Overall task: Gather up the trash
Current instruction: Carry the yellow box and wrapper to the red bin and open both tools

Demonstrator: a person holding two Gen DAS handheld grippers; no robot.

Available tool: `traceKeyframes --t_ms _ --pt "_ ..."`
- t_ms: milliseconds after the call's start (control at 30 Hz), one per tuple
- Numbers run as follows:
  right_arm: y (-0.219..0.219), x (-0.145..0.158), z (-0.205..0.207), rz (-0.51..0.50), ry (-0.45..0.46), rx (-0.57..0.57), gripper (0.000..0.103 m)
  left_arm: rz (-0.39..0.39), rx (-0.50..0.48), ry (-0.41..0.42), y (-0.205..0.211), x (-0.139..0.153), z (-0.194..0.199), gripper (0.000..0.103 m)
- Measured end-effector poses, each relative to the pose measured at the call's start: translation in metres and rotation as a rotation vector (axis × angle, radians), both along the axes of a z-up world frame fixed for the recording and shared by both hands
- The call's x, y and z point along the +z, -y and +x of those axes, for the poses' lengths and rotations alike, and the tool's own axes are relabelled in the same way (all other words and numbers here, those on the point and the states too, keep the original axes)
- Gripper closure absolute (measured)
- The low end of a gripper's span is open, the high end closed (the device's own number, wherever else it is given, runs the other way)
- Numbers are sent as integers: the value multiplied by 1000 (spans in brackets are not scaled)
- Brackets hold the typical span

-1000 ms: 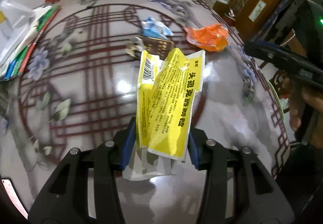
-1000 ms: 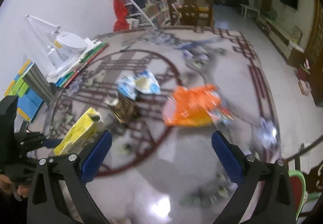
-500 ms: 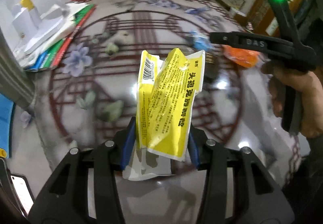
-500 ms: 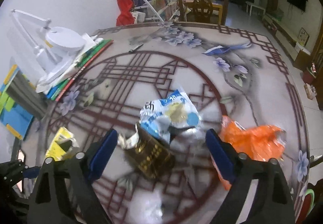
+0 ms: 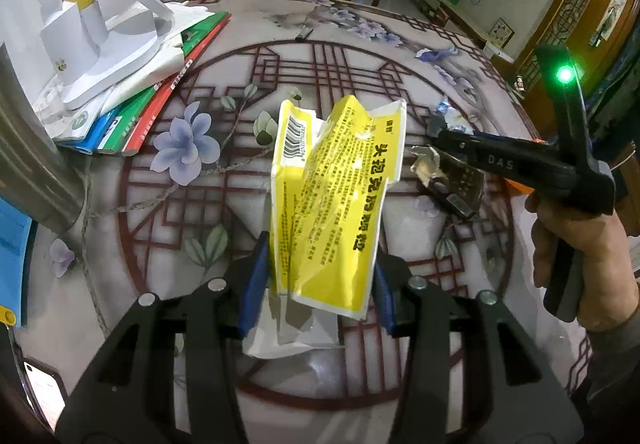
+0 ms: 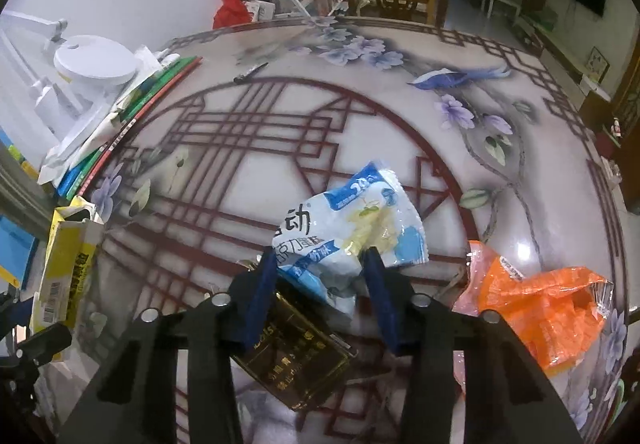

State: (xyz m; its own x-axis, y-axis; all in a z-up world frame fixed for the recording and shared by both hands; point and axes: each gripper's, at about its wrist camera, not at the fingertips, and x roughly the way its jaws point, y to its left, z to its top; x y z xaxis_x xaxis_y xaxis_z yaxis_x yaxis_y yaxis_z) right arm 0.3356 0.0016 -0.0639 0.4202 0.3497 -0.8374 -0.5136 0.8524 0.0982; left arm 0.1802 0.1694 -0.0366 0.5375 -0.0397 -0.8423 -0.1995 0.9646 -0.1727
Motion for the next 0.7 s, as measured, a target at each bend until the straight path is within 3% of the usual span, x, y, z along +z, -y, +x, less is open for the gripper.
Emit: traceKeyframes --t_ms 200,700 --pt "16 9 -18 17 18 7 68 -9 3 12 1 1 -2 59" --pt "85 77 -88 90 97 -16 69 4 -58 56 40 15 -24 59"
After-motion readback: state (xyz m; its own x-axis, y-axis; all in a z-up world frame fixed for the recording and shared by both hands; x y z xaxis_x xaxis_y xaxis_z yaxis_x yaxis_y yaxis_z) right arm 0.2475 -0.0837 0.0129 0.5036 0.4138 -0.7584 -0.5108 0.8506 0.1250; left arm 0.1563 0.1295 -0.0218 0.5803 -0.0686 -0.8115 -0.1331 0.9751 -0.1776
